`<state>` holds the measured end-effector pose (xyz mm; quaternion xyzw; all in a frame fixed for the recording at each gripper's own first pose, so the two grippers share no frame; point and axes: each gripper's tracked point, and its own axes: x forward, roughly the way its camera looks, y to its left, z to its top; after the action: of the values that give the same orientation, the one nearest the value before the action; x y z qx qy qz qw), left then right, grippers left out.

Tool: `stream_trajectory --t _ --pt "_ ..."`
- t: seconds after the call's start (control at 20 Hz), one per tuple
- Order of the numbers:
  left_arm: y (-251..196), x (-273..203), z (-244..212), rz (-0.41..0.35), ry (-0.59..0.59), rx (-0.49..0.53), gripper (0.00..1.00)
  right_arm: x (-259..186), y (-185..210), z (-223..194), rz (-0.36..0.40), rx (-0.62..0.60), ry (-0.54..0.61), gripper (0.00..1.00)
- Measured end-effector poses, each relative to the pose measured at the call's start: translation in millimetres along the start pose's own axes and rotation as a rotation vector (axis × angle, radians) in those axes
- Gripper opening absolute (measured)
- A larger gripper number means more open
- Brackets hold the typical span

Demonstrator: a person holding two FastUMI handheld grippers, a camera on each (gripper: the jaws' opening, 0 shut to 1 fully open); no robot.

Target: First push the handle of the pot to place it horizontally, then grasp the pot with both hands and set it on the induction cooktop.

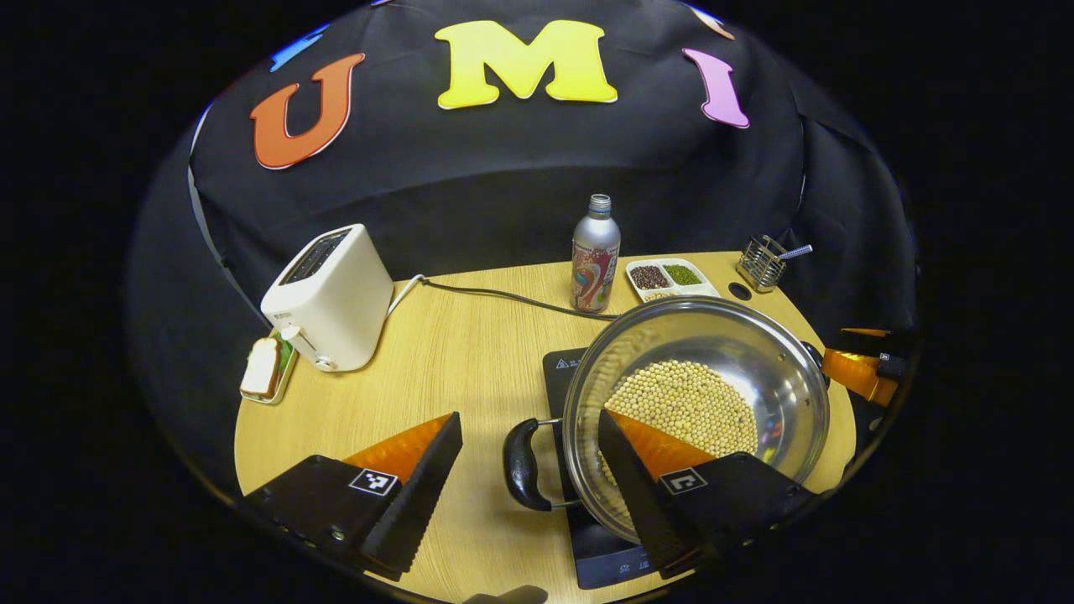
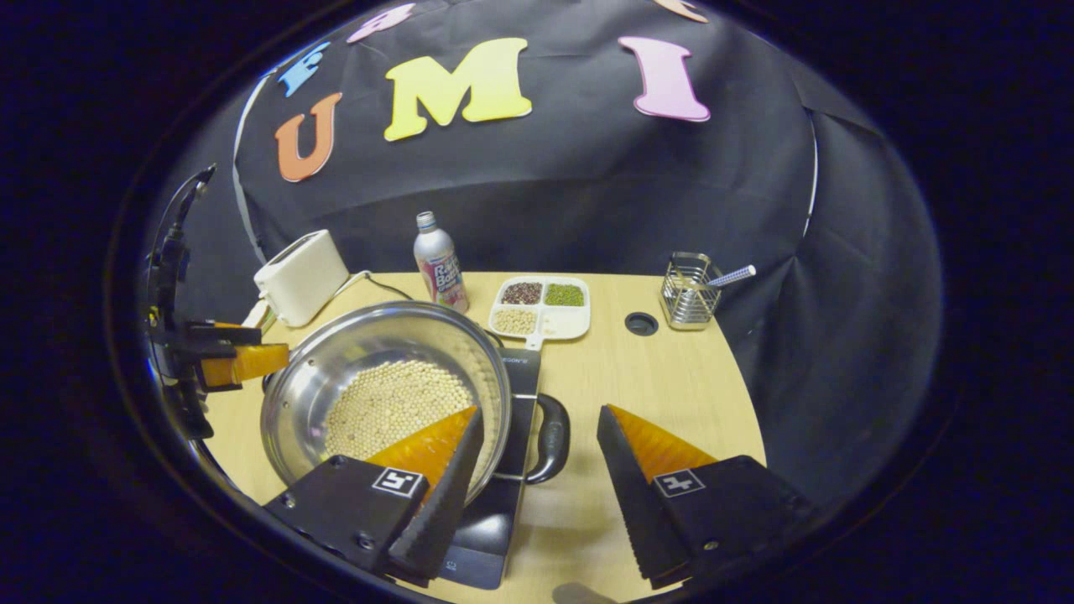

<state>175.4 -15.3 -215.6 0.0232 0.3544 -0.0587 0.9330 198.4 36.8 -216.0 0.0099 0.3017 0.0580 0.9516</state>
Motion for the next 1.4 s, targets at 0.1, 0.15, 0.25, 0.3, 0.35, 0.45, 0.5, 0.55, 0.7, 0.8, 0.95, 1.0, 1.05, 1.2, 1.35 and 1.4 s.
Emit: stream_trajectory --t 0.1,0.15,0.25,0.3,0.35,0.45,0.5,0.55,0.7,0.8,0.95,1.0,1.05,1.2,1.35,1.4 --pt "-1.7 -6.7 -5.9 0.004 -0.010 0.005 0.98 -3.7 10.3 -6.8 0.010 0.008 -0.007 0.85" --pt "-2.2 -9.0 -7.8 0.003 -0.015 0.001 0.98 -5.5 13.2 -8.4 0.010 0.010 -0.006 0.85" --pt "-2.8 -16.6 -9.5 0.001 -0.028 -0.009 1.00 -13.3 16.5 -8.6 0.012 0.007 -0.007 0.85" --pt "0.8 -20.7 -7.1 0.010 -0.049 -0.015 0.98 -16.5 16.0 -6.6 0.006 0.003 -0.017 0.85" --pt "4.3 -24.4 -2.8 0.015 -0.073 -0.022 0.98 -19.5 16.0 -4.2 -0.003 -0.003 -0.024 0.86" --pt "9.9 -37.1 -0.2 0.030 -0.098 -0.028 0.98 -30.4 19.1 0.4 -0.008 -0.008 -0.045 0.85" --pt "11.6 -43.4 2.1 0.031 -0.111 -0.031 0.98 -37.1 22.0 3.0 -0.007 -0.015 -0.054 0.85" --pt "13.9 -50.7 6.7 0.035 -0.134 -0.035 0.98 -44.5 24.8 7.6 -0.009 -0.023 -0.074 0.85" --pt "18.4 -79.5 20.0 0.041 -0.203 -0.053 0.98 -69.3 33.2 26.6 -0.016 -0.055 -0.135 0.85" --pt "23.1 -102.0 30.0 0.047 -0.249 -0.067 0.98 -89.1 42.2 43.0 -0.012 -0.059 -0.181 0.85" --pt "30.3 -131.3 43.5 0.047 -0.324 -0.080 0.98 -125.2 54.7 68.8 -0.008 -0.064 -0.259 0.85" --pt "31.3 -145.9 51.3 0.048 -0.352 -0.074 0.97 -137.7 59.4 77.7 -0.007 -0.068 -0.284 0.85" --pt "32.2 -158.4 56.0 0.048 -0.379 -0.068 0.98 -151.1 62.6 86.0 -0.010 -0.071 -0.311 0.86" --pt "27.5 -196.5 69.7 0.035 -0.451 -0.067 0.98 -192.2 72.5 101.6 -0.005 -0.060 -0.373 1.00" --pt "26.5 -236.6 83.5 0.029 -0.535 -0.066 0.97 -238.7 74.2 113.3 -0.010 -0.068 -0.458 1.00" --pt "23.3 -245.9 83.7 0.020 -0.561 -0.065 0.97 -253.2 78.4 116.8 0.001 -0.066 -0.478 1.00"
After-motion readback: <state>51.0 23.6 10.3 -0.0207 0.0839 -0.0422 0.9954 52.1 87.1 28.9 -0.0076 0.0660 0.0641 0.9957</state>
